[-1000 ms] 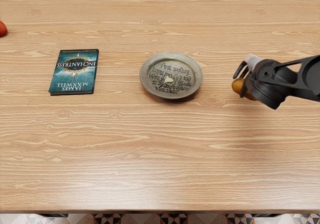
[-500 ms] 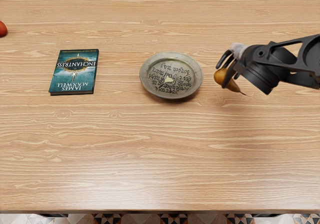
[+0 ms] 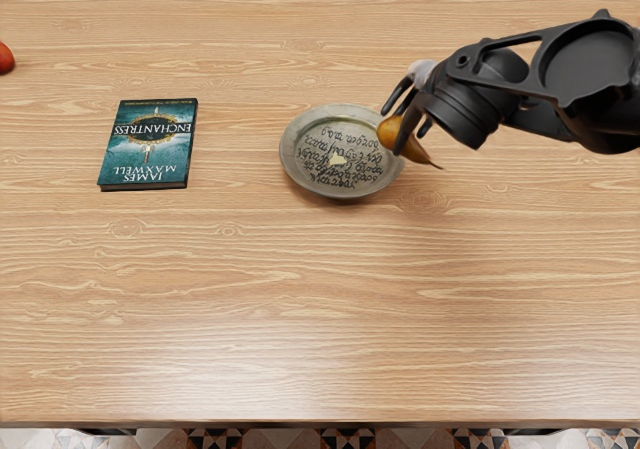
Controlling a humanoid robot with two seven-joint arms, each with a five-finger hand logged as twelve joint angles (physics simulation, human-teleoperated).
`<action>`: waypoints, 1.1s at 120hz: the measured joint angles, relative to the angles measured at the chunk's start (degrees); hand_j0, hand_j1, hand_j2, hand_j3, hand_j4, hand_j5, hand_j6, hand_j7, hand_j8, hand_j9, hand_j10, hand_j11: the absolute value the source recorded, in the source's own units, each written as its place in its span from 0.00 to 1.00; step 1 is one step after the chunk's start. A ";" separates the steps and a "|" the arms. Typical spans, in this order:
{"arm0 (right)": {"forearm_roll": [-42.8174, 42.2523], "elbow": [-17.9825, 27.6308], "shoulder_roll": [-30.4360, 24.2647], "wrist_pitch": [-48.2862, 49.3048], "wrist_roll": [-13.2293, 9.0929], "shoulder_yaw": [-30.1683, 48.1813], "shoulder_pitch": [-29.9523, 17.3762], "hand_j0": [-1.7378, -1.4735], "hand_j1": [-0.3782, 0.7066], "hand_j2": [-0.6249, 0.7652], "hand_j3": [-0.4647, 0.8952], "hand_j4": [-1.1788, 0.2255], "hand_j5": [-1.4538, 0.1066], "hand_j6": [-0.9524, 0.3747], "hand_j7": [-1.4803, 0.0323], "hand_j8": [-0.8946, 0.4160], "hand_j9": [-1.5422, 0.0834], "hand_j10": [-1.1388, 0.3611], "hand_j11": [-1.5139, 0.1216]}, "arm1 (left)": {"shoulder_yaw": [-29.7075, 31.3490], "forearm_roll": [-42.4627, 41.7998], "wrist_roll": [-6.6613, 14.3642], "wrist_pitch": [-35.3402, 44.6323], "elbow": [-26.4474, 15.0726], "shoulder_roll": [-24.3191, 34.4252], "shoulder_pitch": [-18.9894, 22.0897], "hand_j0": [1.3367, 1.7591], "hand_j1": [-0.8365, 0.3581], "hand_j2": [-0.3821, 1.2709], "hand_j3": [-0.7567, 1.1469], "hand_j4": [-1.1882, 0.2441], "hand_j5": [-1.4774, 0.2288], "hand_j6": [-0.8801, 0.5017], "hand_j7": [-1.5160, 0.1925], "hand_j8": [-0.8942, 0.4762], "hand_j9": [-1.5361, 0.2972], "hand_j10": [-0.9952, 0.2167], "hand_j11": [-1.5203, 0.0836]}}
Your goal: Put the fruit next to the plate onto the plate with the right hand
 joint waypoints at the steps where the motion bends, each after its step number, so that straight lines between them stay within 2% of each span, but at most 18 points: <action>1: 0.12 -0.36 0.25 0.19 0.00 0.00 0.01 0.30 0.70 0.85 0.34 0.27 0.21 0.36 0.27 0.31 0.26 0.22 0.24 | 0.00 0.00 0.00 0.00 0.00 0.00 0.00 0.76 0.99 0.23 0.40 0.83 0.87 0.64 0.89 0.65 0.84 0.82 0.95; 31: 4.14 -11.48 8.35 5.75 -0.01 -0.03 0.45 0.30 0.72 0.87 0.34 0.27 0.21 0.36 0.27 0.33 0.26 0.22 0.24 | 0.00 0.00 0.00 0.00 0.00 0.00 0.00 0.76 0.99 0.23 0.40 0.83 0.87 0.64 0.89 0.65 0.84 0.82 0.95; 52: 6.20 -17.07 11.89 8.88 0.00 -0.20 1.43 0.30 0.71 0.87 0.34 0.27 0.21 0.35 0.27 0.32 0.26 0.22 0.24 | 0.00 0.00 0.00 0.00 0.00 0.00 0.02 0.76 0.99 0.23 0.40 0.83 0.87 0.64 0.89 0.65 0.84 0.82 0.95; 56: 6.38 -18.02 12.24 9.35 0.00 -0.25 1.47 0.30 0.73 0.90 0.34 0.27 0.21 0.35 0.27 0.31 0.26 0.22 0.24 | 0.00 0.00 0.00 0.00 0.00 0.00 0.01 0.76 0.99 0.23 0.40 0.83 0.87 0.64 0.89 0.65 0.84 0.82 0.95; 66: 6.62 -19.43 12.75 10.02 0.01 -0.31 1.56 0.30 0.70 0.86 0.34 0.26 0.22 0.34 0.27 0.30 0.26 0.22 0.25 | 0.01 0.00 0.00 0.00 0.00 0.00 0.05 0.76 0.99 0.23 0.40 0.83 0.87 0.64 0.89 0.65 0.84 0.82 0.95; 74: 6.76 -19.97 12.95 10.29 0.01 -0.25 1.61 0.30 0.71 0.88 0.34 0.27 0.22 0.33 0.27 0.30 0.27 0.22 0.25 | 0.01 0.00 0.00 0.00 0.00 0.00 0.09 0.76 0.99 0.23 0.40 0.83 0.87 0.64 0.89 0.65 0.84 0.82 0.95; 76: 6.78 -20.06 12.98 10.33 0.01 -0.23 1.63 0.30 0.69 0.85 0.34 0.29 0.25 0.34 0.30 0.30 0.30 0.24 0.28 | 0.01 -0.01 0.00 0.00 0.00 0.00 0.09 0.76 0.99 0.23 0.40 0.83 0.87 0.64 0.89 0.65 0.84 0.82 0.95; 87: 6.78 -20.37 13.09 10.36 0.03 -0.41 2.05 0.30 0.46 0.70 0.34 0.48 0.49 0.47 0.53 0.43 0.52 0.42 0.50 | 0.00 -0.01 0.00 0.00 0.00 0.00 0.09 0.76 0.99 0.23 0.40 0.83 0.87 0.64 0.89 0.65 0.84 0.82 0.95; 99: 6.74 -20.47 13.14 10.43 0.04 -0.53 2.40 0.30 0.30 0.60 0.34 0.61 0.65 0.56 0.70 0.52 0.68 0.54 0.66 | -0.01 -0.01 0.00 0.00 0.00 0.00 0.09 0.76 0.99 0.23 0.40 0.83 0.87 0.64 0.89 0.65 0.84 0.82 0.95; 115: 6.49 -19.25 13.16 10.50 0.05 -0.39 2.79 0.30 0.18 0.53 0.34 0.71 0.78 0.62 0.82 0.59 0.80 0.64 0.78 | -0.01 0.00 0.00 0.00 0.00 0.00 0.09 0.76 0.99 0.23 0.40 0.83 0.87 0.64 0.89 0.65 0.84 0.82 0.95; 126: 6.65 -15.28 12.24 10.13 0.05 3.52 2.42 0.30 0.14 0.50 0.34 0.75 0.82 0.65 0.87 0.61 0.85 0.68 0.82 | -0.01 0.00 0.00 0.00 0.00 0.00 0.09 0.76 0.99 0.23 0.40 0.83 0.87 0.64 0.89 0.65 0.84 0.82 0.95; 132: 6.74 -11.45 10.26 9.71 0.05 7.17 2.16 0.30 0.12 0.49 0.34 0.76 0.84 0.66 0.89 0.62 0.86 0.69 0.84 | -0.03 -0.01 0.00 0.00 0.00 0.00 0.09 0.76 0.99 0.23 0.40 0.83 0.87 0.64 0.89 0.65 0.84 0.82 0.95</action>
